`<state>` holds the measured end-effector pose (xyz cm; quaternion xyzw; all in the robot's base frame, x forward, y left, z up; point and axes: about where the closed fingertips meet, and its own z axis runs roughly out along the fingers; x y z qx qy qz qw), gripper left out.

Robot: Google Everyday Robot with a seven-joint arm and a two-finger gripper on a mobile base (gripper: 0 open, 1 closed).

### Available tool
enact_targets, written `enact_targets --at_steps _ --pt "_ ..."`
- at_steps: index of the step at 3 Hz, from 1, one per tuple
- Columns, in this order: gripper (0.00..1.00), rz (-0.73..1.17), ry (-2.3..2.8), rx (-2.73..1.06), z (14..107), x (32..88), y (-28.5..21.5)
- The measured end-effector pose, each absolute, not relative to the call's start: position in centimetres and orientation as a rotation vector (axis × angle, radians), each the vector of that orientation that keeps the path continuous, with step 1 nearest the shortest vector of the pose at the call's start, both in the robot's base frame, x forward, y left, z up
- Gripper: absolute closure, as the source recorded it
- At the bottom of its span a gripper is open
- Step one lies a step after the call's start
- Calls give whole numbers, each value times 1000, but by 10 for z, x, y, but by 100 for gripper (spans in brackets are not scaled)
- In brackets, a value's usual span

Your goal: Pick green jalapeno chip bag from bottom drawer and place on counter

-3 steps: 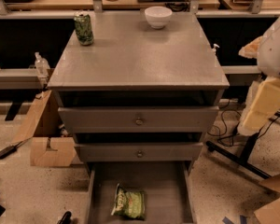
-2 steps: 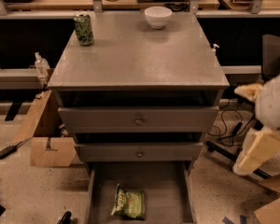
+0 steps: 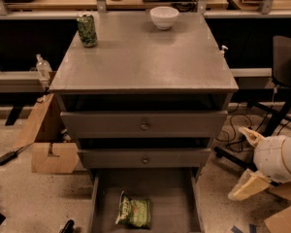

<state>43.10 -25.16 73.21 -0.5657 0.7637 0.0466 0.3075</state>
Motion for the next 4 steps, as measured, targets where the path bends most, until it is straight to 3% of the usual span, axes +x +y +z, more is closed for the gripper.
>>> enact_targets --at_steps 2,4 --pt "0 -19 2003 -1367 717 476 -270" --pt "0 138 1975 -1376 603 482 -219"
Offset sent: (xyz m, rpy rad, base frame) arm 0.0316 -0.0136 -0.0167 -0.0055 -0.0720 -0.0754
